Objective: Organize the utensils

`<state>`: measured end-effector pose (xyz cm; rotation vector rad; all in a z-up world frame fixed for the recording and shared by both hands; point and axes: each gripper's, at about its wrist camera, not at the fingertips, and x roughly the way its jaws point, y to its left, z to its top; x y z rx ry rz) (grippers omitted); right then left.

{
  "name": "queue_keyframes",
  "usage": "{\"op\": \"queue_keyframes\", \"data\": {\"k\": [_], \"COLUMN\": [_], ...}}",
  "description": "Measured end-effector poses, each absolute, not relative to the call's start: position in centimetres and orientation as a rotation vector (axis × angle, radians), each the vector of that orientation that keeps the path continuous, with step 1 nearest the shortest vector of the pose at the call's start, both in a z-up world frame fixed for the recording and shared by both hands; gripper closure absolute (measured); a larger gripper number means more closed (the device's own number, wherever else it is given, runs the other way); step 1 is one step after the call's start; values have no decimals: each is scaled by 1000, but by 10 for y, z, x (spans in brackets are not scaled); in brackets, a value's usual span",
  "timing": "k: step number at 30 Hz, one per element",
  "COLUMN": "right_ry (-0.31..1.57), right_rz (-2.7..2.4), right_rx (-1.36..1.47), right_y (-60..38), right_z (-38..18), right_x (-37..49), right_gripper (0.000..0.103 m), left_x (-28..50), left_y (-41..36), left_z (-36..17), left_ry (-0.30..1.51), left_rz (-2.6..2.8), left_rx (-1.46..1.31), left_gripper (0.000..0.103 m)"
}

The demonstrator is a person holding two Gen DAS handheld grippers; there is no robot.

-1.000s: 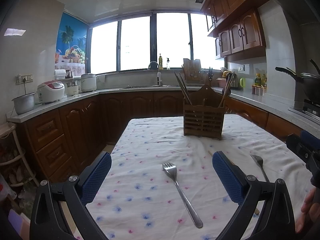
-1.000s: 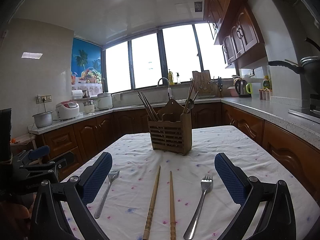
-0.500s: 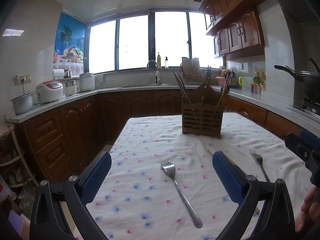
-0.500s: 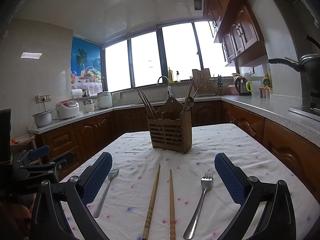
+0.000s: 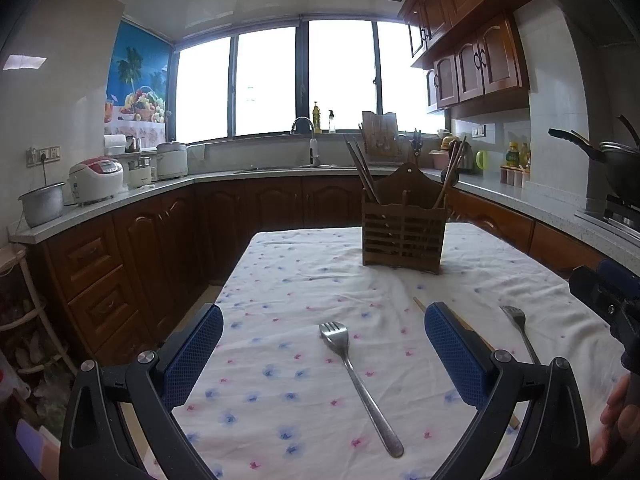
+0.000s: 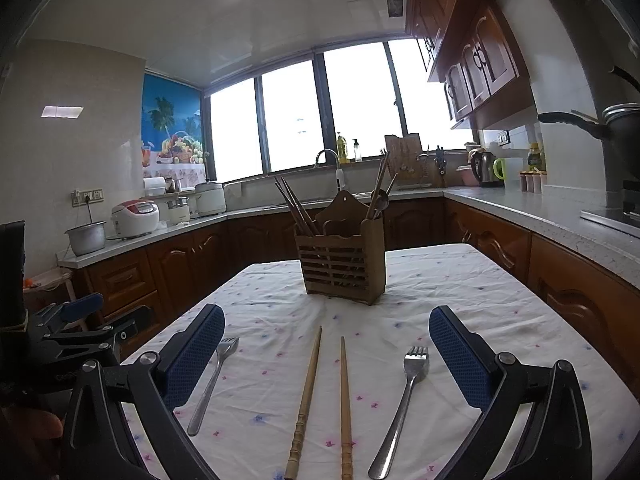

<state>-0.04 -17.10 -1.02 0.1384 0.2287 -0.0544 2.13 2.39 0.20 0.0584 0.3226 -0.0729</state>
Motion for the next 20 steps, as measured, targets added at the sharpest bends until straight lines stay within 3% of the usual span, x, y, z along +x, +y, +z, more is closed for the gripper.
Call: {"op": "queue_keyframes", "data": {"k": [20], "right_ry": [266], "right_rz": [-64], "right_rx": [152], "right_y": [-180], "right_z": [-15], "right_x": [12], "right_gripper": [0], "left_x": [32], "left_y": [18], "left_z": [3], "left_ry": [346], "left_rz": [-79], "left_rx": [48], "left_gripper": [1]}}
